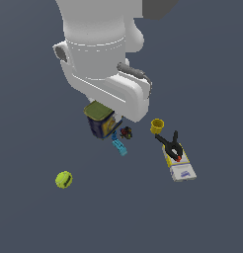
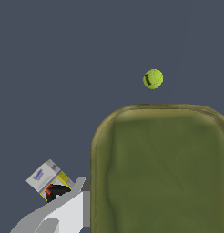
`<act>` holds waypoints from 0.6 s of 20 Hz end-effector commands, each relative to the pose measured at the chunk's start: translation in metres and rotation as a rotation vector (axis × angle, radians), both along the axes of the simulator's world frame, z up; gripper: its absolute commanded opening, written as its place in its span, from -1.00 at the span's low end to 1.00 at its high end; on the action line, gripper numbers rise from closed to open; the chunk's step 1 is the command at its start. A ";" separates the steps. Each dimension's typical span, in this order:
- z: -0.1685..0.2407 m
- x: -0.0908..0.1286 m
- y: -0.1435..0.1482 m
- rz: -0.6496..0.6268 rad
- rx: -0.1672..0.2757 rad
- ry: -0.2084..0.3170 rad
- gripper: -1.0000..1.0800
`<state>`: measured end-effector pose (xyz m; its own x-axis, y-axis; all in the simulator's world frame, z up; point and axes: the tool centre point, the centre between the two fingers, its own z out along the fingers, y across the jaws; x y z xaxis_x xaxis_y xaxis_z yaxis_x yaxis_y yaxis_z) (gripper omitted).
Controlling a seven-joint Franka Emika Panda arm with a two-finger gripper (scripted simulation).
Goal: Pick up a designated object from a clutter of objects.
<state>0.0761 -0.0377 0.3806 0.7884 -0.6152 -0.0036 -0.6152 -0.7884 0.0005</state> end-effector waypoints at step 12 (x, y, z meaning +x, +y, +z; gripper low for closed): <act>0.073 0.013 -0.043 0.001 -0.002 -0.003 -1.00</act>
<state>0.0880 -0.0785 0.4469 0.7884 -0.6152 -0.0033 -0.6152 -0.7884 0.0020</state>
